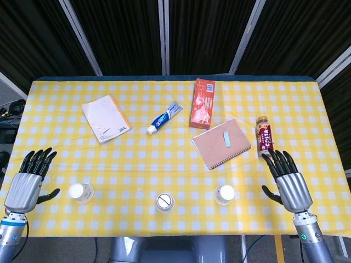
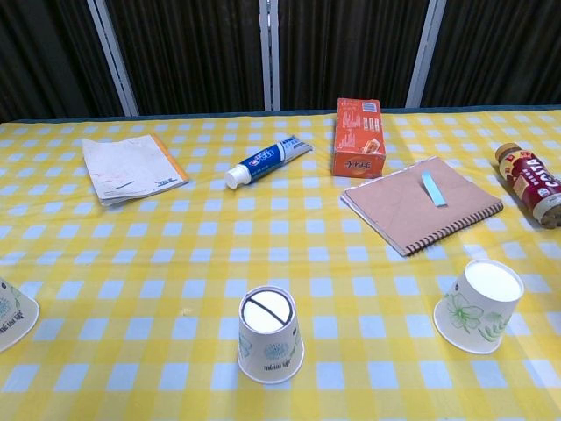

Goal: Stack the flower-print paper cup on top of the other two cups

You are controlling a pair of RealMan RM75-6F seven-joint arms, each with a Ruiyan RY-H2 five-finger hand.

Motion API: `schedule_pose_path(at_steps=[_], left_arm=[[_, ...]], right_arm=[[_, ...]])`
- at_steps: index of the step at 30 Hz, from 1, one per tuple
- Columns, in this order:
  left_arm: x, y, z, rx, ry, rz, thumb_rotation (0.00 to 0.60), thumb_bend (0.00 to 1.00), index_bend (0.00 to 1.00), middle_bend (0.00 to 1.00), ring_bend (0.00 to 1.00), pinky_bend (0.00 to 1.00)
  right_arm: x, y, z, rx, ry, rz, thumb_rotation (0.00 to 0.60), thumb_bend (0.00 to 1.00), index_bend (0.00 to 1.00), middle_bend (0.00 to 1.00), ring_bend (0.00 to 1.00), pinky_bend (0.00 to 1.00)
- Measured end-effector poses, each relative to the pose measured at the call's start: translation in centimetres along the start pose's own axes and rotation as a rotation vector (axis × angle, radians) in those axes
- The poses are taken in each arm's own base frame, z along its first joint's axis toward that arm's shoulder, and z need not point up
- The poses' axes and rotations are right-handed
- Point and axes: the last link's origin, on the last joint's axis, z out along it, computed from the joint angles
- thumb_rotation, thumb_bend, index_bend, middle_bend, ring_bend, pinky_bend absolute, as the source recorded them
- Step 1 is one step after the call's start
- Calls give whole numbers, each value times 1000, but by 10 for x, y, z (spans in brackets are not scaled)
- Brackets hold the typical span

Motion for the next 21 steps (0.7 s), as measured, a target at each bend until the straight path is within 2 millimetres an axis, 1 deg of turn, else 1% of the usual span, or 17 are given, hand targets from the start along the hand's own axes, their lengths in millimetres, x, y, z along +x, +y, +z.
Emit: schedule_pose_path(at_steps=[11,15,18,21], left_arm=[[-1,0,-3,-8,-26,16,600,123,0,0,0,0],[2,-1,-4,-9,-39,12,600,127,42,0,0,0],[6,-6,-6,-6,-66,6,600,132,57,0,0,0],[10,-13,-10,5,-124,35,600,136,69,0,0,0]], right_arm=[[0,-1,-1,3,-7,5,600,133,64,0,0,0],[0,-1,0,5,-4,6,600,133,66,0,0,0],[-1,-2,1,5,0,8,600,134,66,0,0,0],[-1,-2,0,6,-1,10,600,133,67,0,0,0]])
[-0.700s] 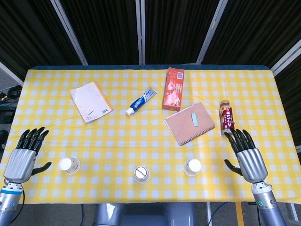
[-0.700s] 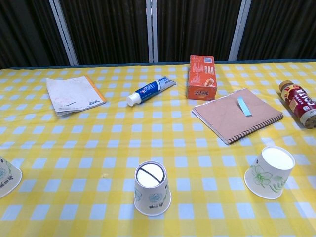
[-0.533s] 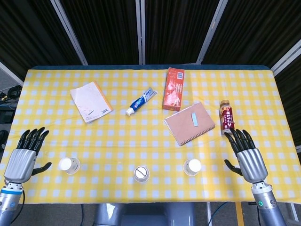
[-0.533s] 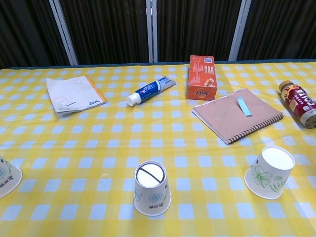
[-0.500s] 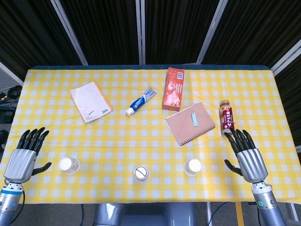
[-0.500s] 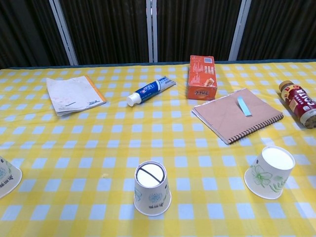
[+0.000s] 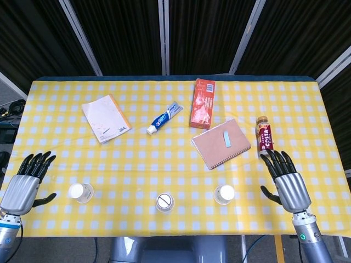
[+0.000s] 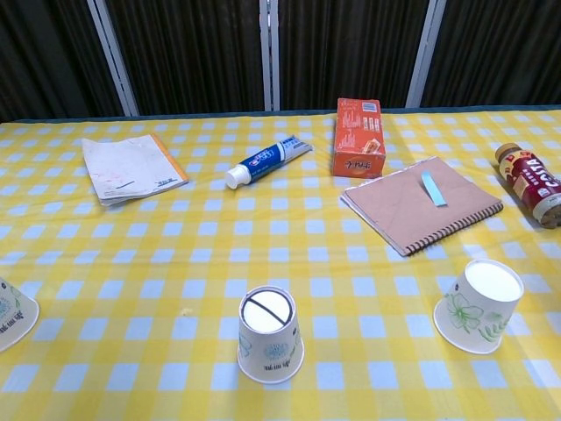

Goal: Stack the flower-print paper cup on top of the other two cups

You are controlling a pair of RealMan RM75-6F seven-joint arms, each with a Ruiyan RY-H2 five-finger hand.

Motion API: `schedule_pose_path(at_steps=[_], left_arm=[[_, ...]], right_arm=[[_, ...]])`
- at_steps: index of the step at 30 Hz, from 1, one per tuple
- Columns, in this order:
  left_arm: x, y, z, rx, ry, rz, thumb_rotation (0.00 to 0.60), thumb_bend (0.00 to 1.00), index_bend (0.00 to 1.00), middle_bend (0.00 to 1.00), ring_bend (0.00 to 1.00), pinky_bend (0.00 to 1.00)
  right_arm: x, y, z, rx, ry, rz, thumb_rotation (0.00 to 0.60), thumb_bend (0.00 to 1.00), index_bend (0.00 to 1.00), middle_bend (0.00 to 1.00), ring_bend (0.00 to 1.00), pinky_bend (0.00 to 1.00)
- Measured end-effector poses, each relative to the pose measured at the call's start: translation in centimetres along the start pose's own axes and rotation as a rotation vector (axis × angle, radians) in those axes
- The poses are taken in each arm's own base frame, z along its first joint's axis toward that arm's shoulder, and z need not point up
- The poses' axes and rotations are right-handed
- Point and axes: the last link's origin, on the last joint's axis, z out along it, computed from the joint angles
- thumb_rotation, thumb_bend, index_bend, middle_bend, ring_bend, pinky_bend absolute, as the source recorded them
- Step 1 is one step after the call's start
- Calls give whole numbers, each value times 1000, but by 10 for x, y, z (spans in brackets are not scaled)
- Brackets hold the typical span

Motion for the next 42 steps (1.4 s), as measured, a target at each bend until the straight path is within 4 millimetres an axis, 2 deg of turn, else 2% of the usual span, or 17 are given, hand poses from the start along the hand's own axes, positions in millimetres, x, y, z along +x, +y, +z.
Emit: schedule_pose_path(at_steps=[8,18,24,27,29,32,42], left_arm=[[-11,6,3,0,-118,86,600,140,147,0,0,0],[-41,28,26,-64,-159,103,600,141,211,0,0,0],[-51,35,33,-86,-173,104,600,147,263,0,0,0],[-56,37,36,-93,-173,100,600,213,318,0,0,0],[-58,38,37,-96,-174,98,600,285,386,0,0,0],[-60,40,37,-103,-174,102,600,309,435,0,0,0],[-53,44,35,-127,-137,74,600,309,455,0,0,0]], right_arm=[[2,0,-3,3,7,6,600,134,67,0,0,0],[2,-1,-2,8,8,4,600,134,74,0,0,0],[2,-1,-2,9,9,7,600,134,77,0,0,0],[2,-2,-2,12,10,8,600,133,79,0,0,0],[2,-2,-3,14,11,8,600,133,80,0,0,0],[2,-2,-3,14,14,9,600,134,81,0,0,0],[1,-3,-3,17,12,10,600,134,83,0,0,0]])
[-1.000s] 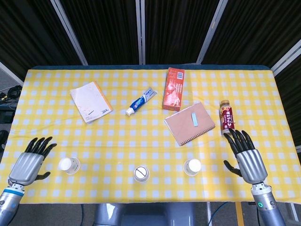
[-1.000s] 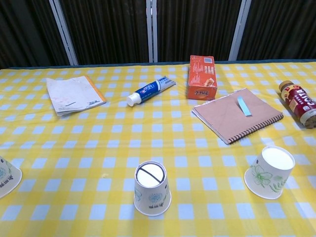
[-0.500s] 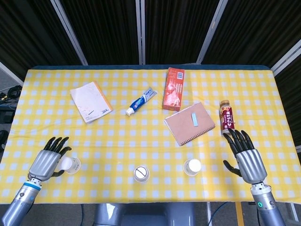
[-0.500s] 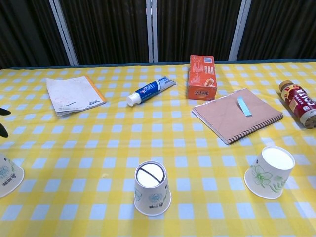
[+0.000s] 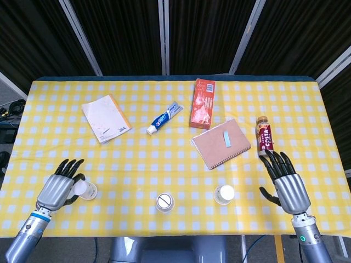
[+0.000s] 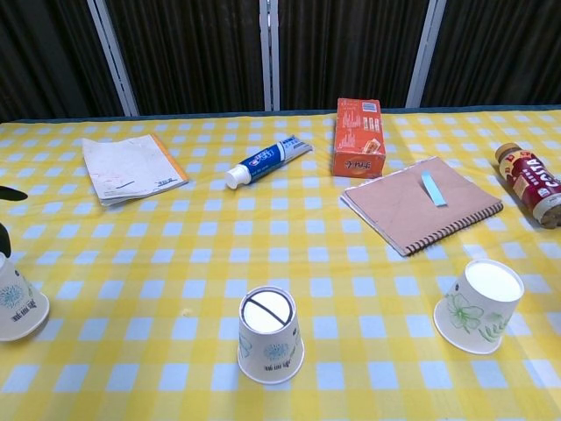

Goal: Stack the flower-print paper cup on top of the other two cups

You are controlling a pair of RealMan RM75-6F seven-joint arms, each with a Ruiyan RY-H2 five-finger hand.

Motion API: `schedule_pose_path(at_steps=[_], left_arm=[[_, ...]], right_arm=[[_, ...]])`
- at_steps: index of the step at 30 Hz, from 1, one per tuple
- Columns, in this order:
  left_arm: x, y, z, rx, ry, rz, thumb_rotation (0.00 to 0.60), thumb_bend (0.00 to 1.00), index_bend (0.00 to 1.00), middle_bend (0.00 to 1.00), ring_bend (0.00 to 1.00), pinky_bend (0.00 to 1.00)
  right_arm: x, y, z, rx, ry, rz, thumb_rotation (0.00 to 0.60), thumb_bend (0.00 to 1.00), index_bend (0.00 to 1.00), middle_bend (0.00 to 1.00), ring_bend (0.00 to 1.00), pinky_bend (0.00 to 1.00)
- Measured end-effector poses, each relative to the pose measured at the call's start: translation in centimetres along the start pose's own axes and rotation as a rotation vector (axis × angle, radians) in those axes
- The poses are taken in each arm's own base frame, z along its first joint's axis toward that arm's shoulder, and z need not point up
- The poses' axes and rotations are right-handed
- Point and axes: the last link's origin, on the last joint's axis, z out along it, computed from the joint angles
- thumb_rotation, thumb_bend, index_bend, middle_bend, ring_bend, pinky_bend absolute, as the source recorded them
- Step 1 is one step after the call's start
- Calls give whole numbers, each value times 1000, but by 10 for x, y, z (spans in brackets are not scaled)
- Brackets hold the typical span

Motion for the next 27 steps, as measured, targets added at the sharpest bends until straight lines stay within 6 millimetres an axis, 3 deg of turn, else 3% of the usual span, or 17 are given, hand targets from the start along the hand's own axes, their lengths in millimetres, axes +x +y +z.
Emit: schedule_pose_path(at_steps=[9,27], left_arm=[[18,23,3,-82,63,-26,600,309,441,0,0,0],[9,136,45,-328,51,27,600,308,443,0,0,0]], right_arm=[[4,3,0,-14,16,9,600,134,82,0,0,0],[13,15,2,-63,60,1,600,134,87,0,0,0]])
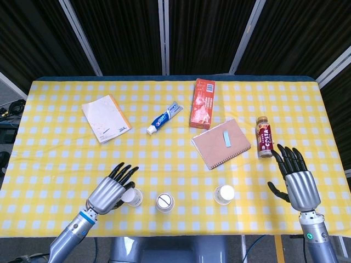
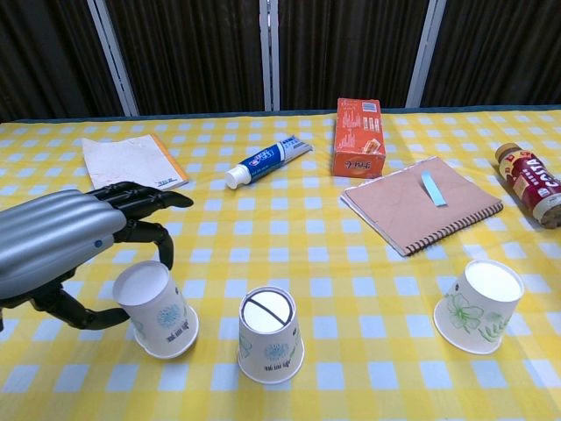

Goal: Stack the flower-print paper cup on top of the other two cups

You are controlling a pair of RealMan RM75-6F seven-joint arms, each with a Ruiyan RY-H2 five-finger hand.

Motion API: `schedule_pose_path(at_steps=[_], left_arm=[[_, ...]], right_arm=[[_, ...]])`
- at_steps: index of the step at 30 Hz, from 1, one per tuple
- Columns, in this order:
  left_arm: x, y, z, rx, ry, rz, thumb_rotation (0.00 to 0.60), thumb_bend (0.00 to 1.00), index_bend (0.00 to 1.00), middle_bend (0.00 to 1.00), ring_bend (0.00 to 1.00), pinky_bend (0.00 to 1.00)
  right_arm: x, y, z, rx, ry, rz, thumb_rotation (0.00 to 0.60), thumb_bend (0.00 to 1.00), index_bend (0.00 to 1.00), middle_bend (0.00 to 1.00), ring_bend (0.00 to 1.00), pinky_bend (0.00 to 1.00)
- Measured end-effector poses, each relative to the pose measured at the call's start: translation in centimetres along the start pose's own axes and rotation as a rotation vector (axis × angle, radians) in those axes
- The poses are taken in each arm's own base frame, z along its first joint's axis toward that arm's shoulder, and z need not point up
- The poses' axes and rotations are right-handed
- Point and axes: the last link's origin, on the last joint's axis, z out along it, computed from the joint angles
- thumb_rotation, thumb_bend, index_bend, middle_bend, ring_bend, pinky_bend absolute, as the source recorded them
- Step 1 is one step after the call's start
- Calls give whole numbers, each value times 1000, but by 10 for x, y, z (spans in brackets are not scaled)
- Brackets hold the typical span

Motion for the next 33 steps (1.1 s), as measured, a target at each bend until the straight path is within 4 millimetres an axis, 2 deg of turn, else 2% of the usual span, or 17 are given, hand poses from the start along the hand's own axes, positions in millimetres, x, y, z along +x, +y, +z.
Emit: schedule_pose_path(at_steps=[6,14,24,29,33], left_arm=[[-3,16,14,-25,13,-29,600,307,443,0,0,0],[-8,30,23,-68,-13,-47,600,305,426,0,0,0],[-11,36,23,-78,-45,-44,600,222,103,0,0,0],[-7,29,18,-64,-29,-45,600,217,65,0,0,0],[-2,15,9,-22,2,-48,600,216,41,0,0,0]], right_arm=[[2,2,1,-16,14,7,600,134,87,0,0,0],[3,4,2,-25,11,11,600,133,87,0,0,0],[5,7,2,-41,8,20,600,134,87,0,0,0],[5,6,1,-39,4,18,600,134,87,0,0,0],[4,7,1,-43,-1,18,600,134,87,0,0,0]])
